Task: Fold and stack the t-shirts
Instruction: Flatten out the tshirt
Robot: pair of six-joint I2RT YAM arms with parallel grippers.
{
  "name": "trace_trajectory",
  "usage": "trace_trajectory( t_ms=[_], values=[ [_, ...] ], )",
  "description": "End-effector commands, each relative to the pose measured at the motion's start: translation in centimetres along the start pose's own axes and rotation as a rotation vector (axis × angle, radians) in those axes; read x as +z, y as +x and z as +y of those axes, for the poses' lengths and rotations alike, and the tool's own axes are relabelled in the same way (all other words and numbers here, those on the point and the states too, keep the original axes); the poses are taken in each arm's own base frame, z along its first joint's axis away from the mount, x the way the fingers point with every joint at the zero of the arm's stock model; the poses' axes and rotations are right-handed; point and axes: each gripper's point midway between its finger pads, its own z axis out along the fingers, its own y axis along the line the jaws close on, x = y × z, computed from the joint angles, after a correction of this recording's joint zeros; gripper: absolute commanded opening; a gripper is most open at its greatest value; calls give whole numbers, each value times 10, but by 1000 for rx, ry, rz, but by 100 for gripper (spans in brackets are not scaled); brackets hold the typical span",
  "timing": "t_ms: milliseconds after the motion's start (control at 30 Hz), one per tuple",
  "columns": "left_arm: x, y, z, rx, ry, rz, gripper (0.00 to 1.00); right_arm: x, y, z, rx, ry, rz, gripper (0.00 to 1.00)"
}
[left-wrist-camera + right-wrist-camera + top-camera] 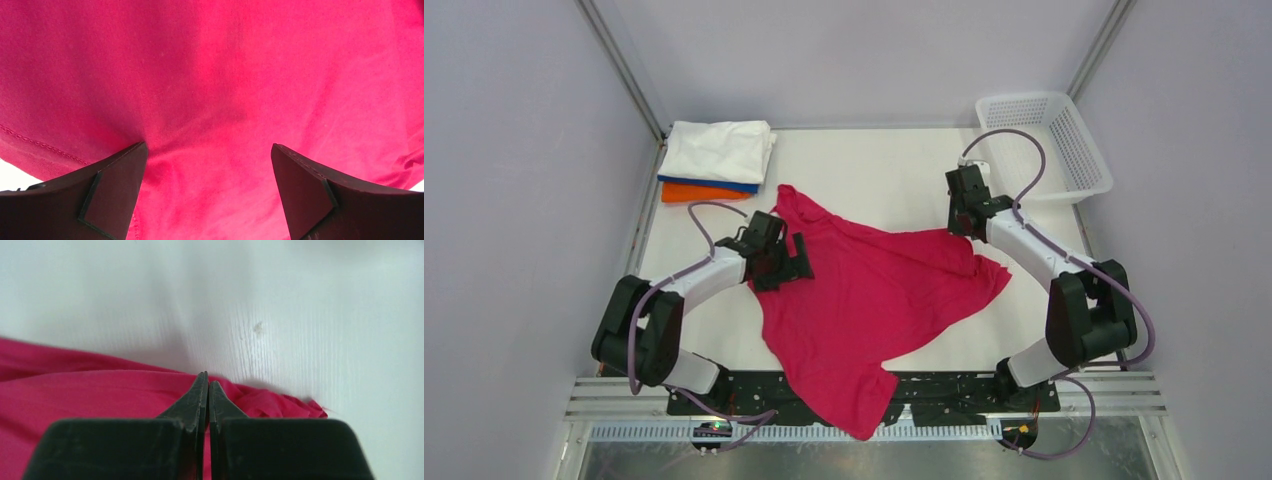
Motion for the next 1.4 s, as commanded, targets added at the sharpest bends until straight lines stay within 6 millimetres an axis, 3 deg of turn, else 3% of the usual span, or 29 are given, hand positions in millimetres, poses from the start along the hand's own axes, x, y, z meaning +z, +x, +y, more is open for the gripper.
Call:
trace_trajectory(
  t_ms=[0, 167, 267, 433, 567, 700, 967, 1200, 1367],
  values=[
    [-6, 64, 27, -27, -65, 205, 100, 7, -58, 4, 61, -11, -132, 5],
    [-16, 92, 37, 0, -91, 261, 100, 32, -75, -26, 141, 87, -124, 5],
    [-20, 99, 36, 19, -80, 279, 100, 47, -91, -33, 158, 102, -135, 5],
    [-32, 75, 8, 72, 17, 228, 100, 62, -111, -19, 145, 28, -158, 5],
    [-55, 20, -22, 143, 66, 48, 100, 66, -120, -18, 127, 29, -183, 5],
    [-69, -51, -31, 129, -20, -112, 100, 68, -119, -5, 95, -44, -189, 5],
    [-29, -177, -38, 35, -56, -173, 100, 65, -116, 1, 69, -94, -199, 5],
    [14, -239, -30, -38, -111, -172, 100, 63, -116, 2, 64, -100, -202, 5],
    [43, -250, -9, -99, -269, -142, 96, 64, -114, 0, 63, -92, -199, 5]
  ],
)
